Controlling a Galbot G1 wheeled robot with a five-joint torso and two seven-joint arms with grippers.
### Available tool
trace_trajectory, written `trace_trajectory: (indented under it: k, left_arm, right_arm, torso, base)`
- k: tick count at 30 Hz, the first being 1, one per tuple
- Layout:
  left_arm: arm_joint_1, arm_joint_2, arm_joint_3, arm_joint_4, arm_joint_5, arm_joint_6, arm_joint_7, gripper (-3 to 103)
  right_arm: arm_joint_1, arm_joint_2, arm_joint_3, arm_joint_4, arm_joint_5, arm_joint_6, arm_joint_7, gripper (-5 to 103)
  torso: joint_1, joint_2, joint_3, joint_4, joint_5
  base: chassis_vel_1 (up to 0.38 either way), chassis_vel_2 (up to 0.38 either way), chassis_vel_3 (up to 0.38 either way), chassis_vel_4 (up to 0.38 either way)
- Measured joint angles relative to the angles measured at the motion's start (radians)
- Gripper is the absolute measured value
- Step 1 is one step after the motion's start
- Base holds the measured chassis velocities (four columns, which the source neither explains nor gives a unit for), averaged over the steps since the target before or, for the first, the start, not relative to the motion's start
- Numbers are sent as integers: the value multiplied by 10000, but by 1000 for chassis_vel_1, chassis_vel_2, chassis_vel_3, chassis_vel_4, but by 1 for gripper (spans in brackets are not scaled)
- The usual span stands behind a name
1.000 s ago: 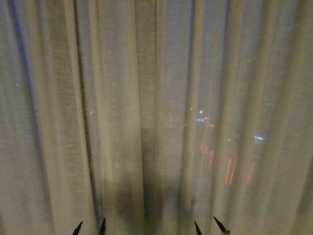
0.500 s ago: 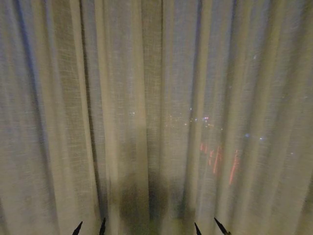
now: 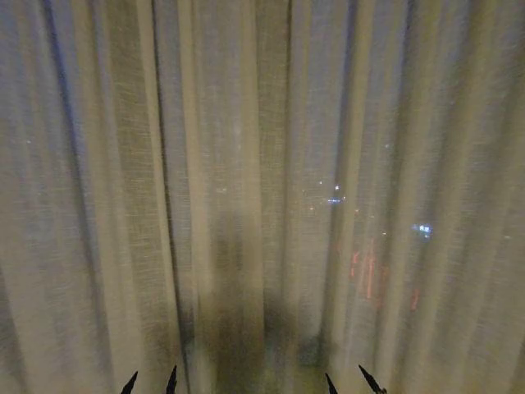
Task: Open the curtains by pulling them apart, changing their state from closed to fully open.
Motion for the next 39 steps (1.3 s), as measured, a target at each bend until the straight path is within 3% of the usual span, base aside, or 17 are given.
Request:
trace_trajectory:
  k: [39]
  left_arm:
    - [7,-16,5,157,28,-85,19,100]
  right_arm:
    - [-49,1,-25,-273,-93,139,-13,100]
  torso:
    - [0,0,0,0,0]
  base:
    - [113,112,-112,-111]
